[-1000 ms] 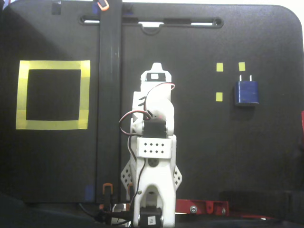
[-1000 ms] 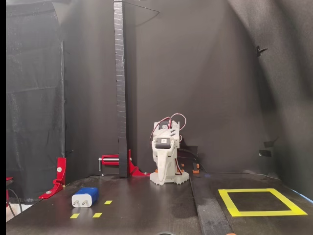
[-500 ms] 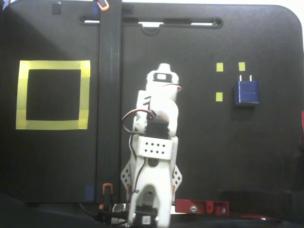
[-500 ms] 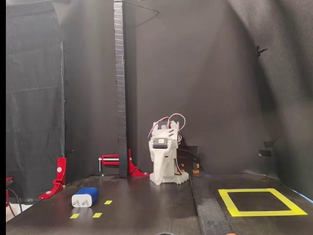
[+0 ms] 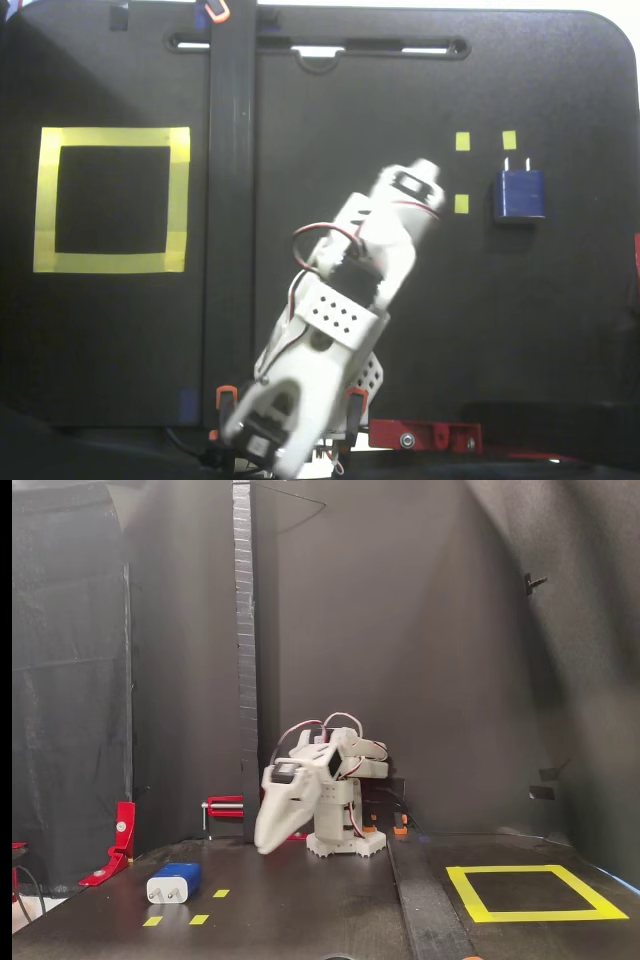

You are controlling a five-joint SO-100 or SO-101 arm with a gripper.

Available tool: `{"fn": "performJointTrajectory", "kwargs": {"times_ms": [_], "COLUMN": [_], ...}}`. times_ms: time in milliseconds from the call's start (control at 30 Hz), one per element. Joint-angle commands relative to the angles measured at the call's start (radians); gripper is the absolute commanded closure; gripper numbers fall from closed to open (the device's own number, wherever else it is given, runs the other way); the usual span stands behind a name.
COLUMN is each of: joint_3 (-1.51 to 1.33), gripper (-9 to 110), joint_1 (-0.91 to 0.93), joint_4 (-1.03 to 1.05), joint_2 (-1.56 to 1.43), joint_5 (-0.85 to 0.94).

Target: Grasp the block and place it in the designated area.

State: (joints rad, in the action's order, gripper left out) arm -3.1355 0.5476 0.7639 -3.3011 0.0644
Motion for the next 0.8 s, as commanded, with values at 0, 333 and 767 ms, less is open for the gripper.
{"fn": "performJointTrajectory", "kwargs": {"times_ms": [0, 333, 767], "joint_3": [-0.002, 0.006, 0.063], "gripper": [102, 102, 102], "joint_1": [0.069, 0.252, 0.242], "joint_4": [0.003, 0.025, -0.005], "joint_2": [0.006, 0.006, 0.106], "joint_5": [0.002, 0.021, 0.138]}}
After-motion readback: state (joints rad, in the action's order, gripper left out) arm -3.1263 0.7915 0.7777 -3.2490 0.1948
